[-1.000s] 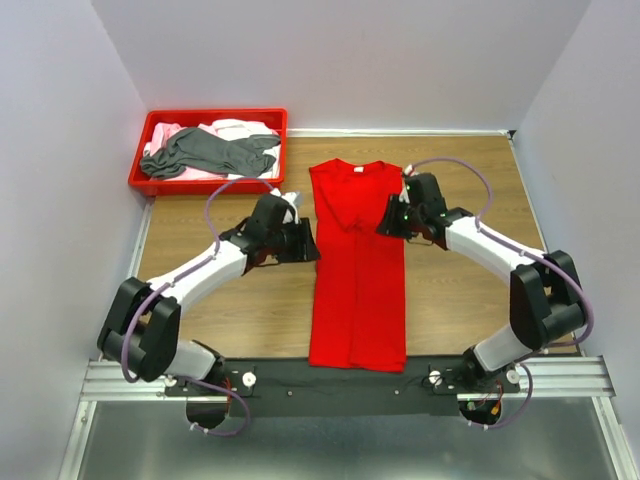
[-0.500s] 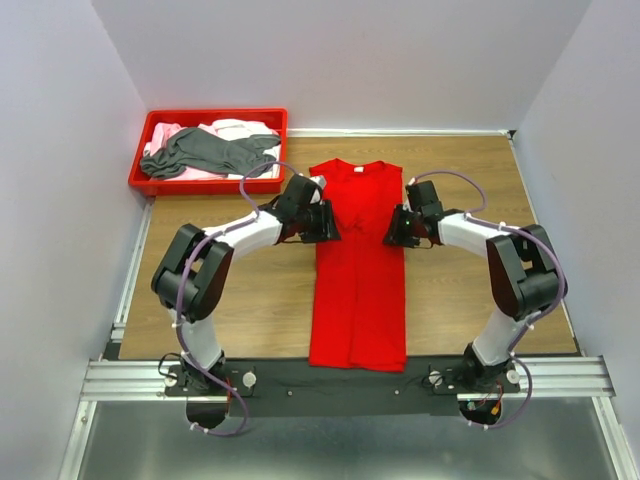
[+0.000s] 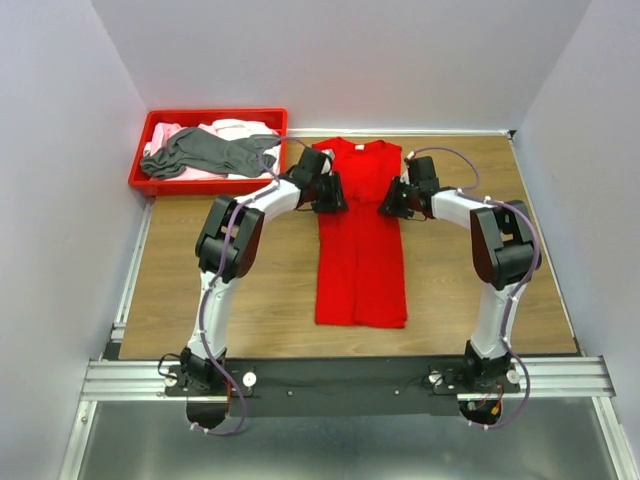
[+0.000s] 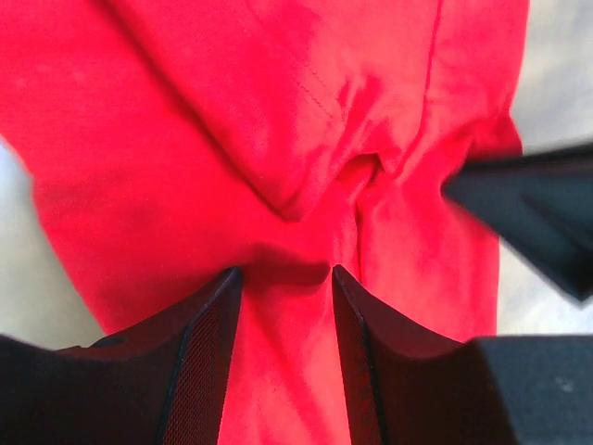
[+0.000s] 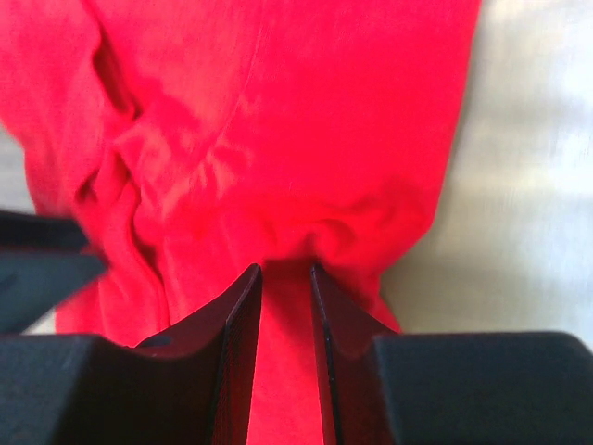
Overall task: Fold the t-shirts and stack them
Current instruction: Fold the tshirt
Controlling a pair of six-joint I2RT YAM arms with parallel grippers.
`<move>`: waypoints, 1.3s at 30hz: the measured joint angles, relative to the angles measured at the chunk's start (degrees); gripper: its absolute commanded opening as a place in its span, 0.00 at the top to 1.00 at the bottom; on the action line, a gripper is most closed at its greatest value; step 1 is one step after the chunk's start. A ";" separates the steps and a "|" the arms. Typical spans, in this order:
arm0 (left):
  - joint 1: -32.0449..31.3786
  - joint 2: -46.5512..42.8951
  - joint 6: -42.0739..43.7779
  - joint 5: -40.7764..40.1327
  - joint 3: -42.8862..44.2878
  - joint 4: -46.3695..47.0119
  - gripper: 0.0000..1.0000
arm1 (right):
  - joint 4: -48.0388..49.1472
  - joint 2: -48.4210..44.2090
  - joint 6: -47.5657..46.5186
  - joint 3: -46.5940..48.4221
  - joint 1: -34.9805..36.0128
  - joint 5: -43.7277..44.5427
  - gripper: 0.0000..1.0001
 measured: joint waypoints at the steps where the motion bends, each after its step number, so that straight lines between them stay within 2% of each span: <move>1: 0.50 1.60 0.26 0.04 2.78 -1.07 0.47 | 0.31 0.79 0.00 0.98 -0.20 -0.28 0.65; 5: 2.67 7.50 2.08 -0.50 13.25 -4.44 0.46 | 0.79 3.04 -0.07 3.91 -0.59 -0.76 0.62; 7: 3.13 8.48 3.17 -1.20 15.69 -6.08 0.43 | 0.52 3.15 -0.20 4.24 -0.63 -0.76 0.56; 10: 3.72 7.02 4.37 -2.27 14.82 -7.96 0.42 | -1.36 2.05 -0.85 4.37 -0.68 -0.70 0.44; 12: 3.65 3.06 4.94 -2.84 10.21 -8.31 0.41 | -4.44 -0.79 -1.31 3.91 -0.66 -0.57 0.38; 16: 2.51 -11.08 5.29 -4.39 -2.29 -9.77 0.41 | -9.53 -10.14 -0.94 0.35 -0.63 -0.57 0.36; 21: -0.09 -35.43 5.27 -6.75 -22.21 -7.37 0.41 | -14.95 -28.57 3.23 -14.47 3.91 -0.11 0.37; 25: -1.81 -46.71 4.70 -7.80 -35.50 -7.93 0.41 | -18.91 -37.33 9.25 -25.31 11.28 -0.63 0.36; 31: -3.85 -55.28 1.77 -9.16 -48.94 -11.61 0.40 | -20.28 -43.71 18.60 -35.82 14.95 -1.77 0.35; 36: -4.22 -58.01 0.13 -9.18 -52.48 -11.85 0.40 | -16.33 -42.93 23.93 -40.85 16.33 -3.96 0.35; 39: -4.20 -57.99 -0.24 -9.25 -52.89 -11.85 0.40 | -12.59 -40.74 26.82 -41.38 17.70 -6.12 0.39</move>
